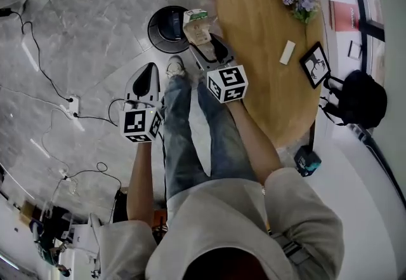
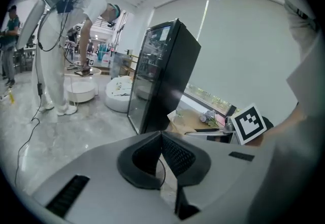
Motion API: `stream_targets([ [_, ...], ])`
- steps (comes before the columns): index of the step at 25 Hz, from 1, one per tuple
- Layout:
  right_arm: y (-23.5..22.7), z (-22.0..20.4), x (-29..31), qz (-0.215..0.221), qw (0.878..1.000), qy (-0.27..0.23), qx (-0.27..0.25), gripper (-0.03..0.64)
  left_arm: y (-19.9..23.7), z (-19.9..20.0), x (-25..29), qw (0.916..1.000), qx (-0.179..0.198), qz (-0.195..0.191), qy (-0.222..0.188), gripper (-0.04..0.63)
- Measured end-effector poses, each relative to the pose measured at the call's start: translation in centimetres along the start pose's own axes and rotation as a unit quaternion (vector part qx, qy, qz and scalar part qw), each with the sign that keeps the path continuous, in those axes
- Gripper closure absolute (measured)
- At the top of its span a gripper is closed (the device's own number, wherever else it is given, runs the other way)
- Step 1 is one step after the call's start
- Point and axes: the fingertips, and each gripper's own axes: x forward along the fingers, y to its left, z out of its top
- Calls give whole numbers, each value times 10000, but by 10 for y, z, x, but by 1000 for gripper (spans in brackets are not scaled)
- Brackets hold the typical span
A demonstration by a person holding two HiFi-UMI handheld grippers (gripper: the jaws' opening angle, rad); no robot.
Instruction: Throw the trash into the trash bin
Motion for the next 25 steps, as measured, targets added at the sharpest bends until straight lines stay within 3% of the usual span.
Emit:
stream_targets([
  [3,16,-24,30,121,9986,477,-207,332,24,-8,-12,9997,-153,168,-23,578],
  [4,19,-38,40,173,9967,750,-266,283,30,-10,-16,9996,-200,209,-35,577],
  [6,24,-63,56,263,9910,1262,-352,275,40,-14,-21,9992,-290,270,-49,578],
  [8,26,-70,60,260,9886,1417,-446,276,46,-16,-24,9990,-338,278,-56,577],
  [9,28,-68,60,249,9889,1383,-474,279,49,-16,-23,9990,-344,268,-58,578],
  [10,28,-64,59,218,9897,1323,-498,322,50,-16,-23,9991,-345,256,-52,578],
  [11,29,-60,56,164,9905,1257,-534,468,52,-16,-22,9991,-344,242,-36,578],
  [13,30,-54,51,138,9919,1121,-588,576,51,-17,-19,9993,-334,193,0,577],
  [18,31,-41,40,277,9954,853,-342,589,39,-11,-7,9998,-203,-19,22,577],
  [25,-3,-33,8,-138,9980,610,-66,589,8,-5,10,9991,77,-377,181,577],
])
